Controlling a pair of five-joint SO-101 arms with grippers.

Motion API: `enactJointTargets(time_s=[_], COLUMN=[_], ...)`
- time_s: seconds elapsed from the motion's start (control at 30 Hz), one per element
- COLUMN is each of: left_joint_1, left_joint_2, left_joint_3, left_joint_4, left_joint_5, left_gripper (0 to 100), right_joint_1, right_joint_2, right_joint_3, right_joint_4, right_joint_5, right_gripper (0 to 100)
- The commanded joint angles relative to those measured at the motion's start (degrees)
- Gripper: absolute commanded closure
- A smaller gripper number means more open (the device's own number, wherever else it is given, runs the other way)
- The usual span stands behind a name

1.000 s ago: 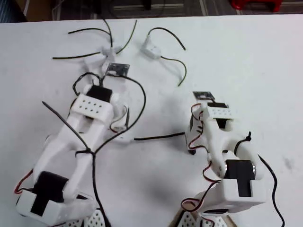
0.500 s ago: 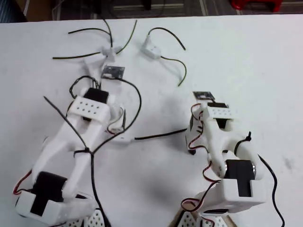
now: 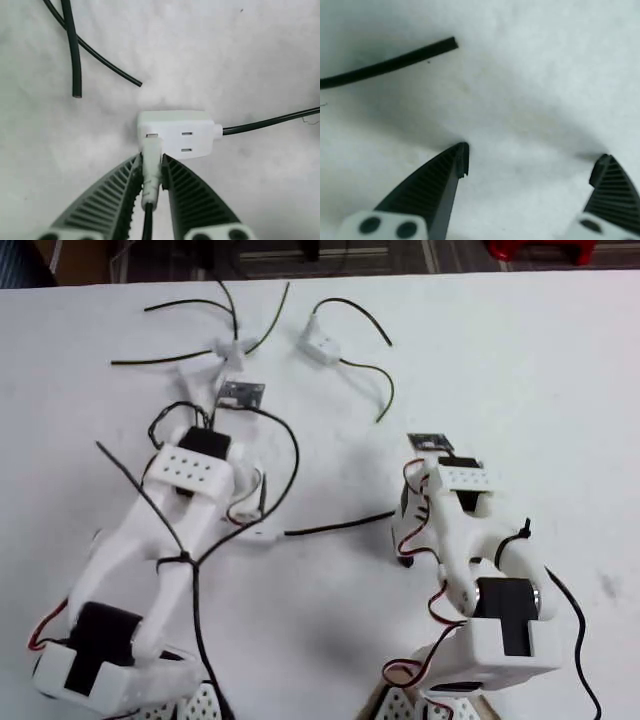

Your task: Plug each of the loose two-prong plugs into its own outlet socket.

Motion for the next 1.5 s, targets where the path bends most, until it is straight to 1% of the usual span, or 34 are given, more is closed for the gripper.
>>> enactJointTargets(time_s=[0.0, 0.1, 0.23, 0.43, 0.5, 0.63, 0.7, 0.8, 0.93, 1.03, 1.17, 1.23, 1.3, 1.47], left_joint_1=[0.2, 0.3, 0.2, 0.7, 0.5, 0.2, 0.6, 0.2, 0.1, 0.0, -1.9, -3.8, -5.8, -6.4], left_joint_2=[3.3, 9.7, 16.0, 14.5, 12.8, 8.6, 6.9, 5.2, 4.9, 4.8, 4.8, 4.2, 1.5, -11.6], left_joint_3=[-0.8, -0.9, -4.0, -6.1, -6.1, -6.5, -8.6, -14.3, -25.1, -36.0, -53.2, -59.4, -62.6, -63.6], left_joint_4=[-0.9, -2.6, -2.5, -3.0, -2.6, 0.0, 3.3, 8.3, 15.1, 20.7, 27.5, 28.1, 28.1, 28.0], left_joint_5=[-1.4, -1.5, -1.4, -1.9, -1.9, -1.9, -1.9, -2.4, -8.6, -11.6, -13.5, -13.6, -13.6, -13.6], left_gripper=[98, 98, 98, 97, 94, 82, 80, 80, 80, 80, 80, 80, 80, 80], right_joint_1=[1.6, 1.6, 1.6, 1.6, 1.6, 1.6, 1.6, 1.6, 1.6, 1.5, 0.1, -0.6, -0.8, -0.8], right_joint_2=[0.0, 0.0, 0.0, 0.0, 0.0, 0.0, 0.0, 0.0, 0.0, 0.0, 0.0, 0.0, 0.0, 0.0], right_joint_3=[0.0, 0.0, 0.0, -0.1, -0.1, -0.2, -0.2, -0.2, -0.2, -0.2, -0.2, 0.0, 0.0, 0.0], right_joint_4=[-1.9, -1.9, -1.9, -1.9, -1.9, -1.9, -1.9, -2.0, -2.6, -2.7, -3.0, -3.6, -3.6, -4.4], right_joint_5=[-0.4, -0.4, -0.4, -0.4, -0.4, -0.4, -0.4, -0.4, -0.4, -0.4, -0.4, -0.4, -0.3, -0.3], right_gripper=[62.4, 62.4, 62.4, 62.4, 62.4, 62.4, 62.4, 62.4, 62.4, 62.4, 62.4, 62.4, 62.4, 62.4])
